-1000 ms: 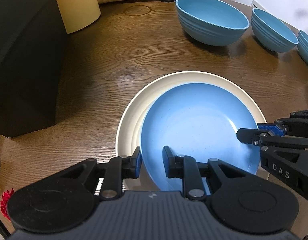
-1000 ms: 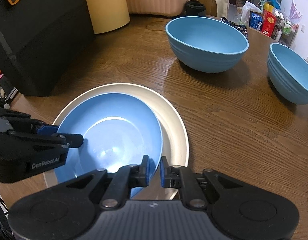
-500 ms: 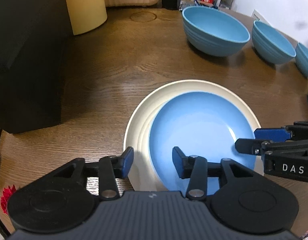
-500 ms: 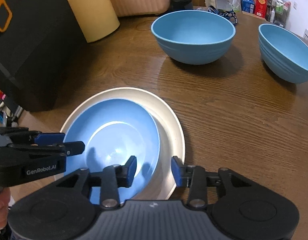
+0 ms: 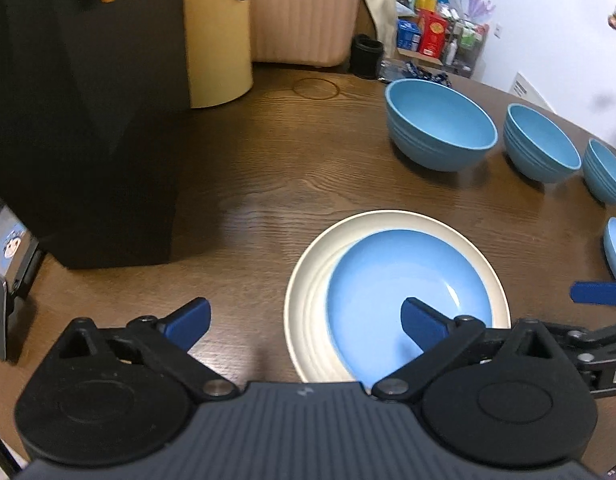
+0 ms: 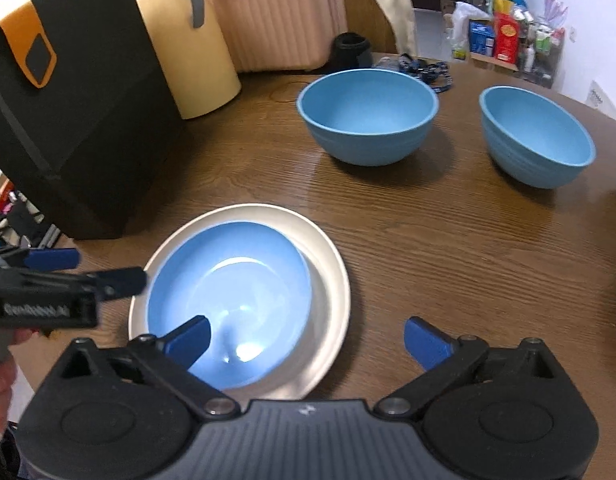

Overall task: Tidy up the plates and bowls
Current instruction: 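Withdraw both tools from the stacked plates toward the small blue plate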

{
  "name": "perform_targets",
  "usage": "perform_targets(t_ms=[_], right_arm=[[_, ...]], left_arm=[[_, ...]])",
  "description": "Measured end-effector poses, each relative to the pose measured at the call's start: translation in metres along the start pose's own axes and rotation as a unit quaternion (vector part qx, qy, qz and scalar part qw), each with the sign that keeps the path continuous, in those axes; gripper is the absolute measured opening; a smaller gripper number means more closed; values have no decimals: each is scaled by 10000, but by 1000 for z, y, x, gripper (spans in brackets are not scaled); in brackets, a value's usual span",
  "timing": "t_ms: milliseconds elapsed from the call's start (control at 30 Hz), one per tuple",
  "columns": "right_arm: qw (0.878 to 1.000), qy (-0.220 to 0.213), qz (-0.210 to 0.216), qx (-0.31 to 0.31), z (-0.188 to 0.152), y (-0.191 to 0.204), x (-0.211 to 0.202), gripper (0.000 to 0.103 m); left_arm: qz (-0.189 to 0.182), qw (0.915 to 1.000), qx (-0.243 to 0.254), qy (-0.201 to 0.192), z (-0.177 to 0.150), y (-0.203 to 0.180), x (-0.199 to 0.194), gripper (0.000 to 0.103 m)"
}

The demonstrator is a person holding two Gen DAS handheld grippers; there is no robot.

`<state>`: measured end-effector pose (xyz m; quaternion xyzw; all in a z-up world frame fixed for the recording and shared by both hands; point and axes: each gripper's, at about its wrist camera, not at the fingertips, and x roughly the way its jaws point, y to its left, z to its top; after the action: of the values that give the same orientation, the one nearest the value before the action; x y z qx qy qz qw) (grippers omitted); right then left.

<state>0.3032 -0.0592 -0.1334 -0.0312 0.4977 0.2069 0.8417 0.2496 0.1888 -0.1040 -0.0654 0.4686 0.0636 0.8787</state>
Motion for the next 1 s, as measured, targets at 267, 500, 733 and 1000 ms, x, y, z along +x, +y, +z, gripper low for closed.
perform_targets(t_ms=[267,500,733,1000], right_arm=[[9994,-34,-192,286,-15,-10,-13,103],[9976,-134,-407,537,-26,-17,-24,103],[9933,-270,-672,901,-37,-25,-34,103],[9856,-388,-933,1357,-63,-48,-52,103]], left_arm=[[-174,9995,-213,-126,-10,15,-18,103],[-350,9993,-93,-117,-11,17,-24,103],[-573,9981,235,-56,-7,8,-24,103],[-794,9950,603,-50,-1,-20,-23,103]])
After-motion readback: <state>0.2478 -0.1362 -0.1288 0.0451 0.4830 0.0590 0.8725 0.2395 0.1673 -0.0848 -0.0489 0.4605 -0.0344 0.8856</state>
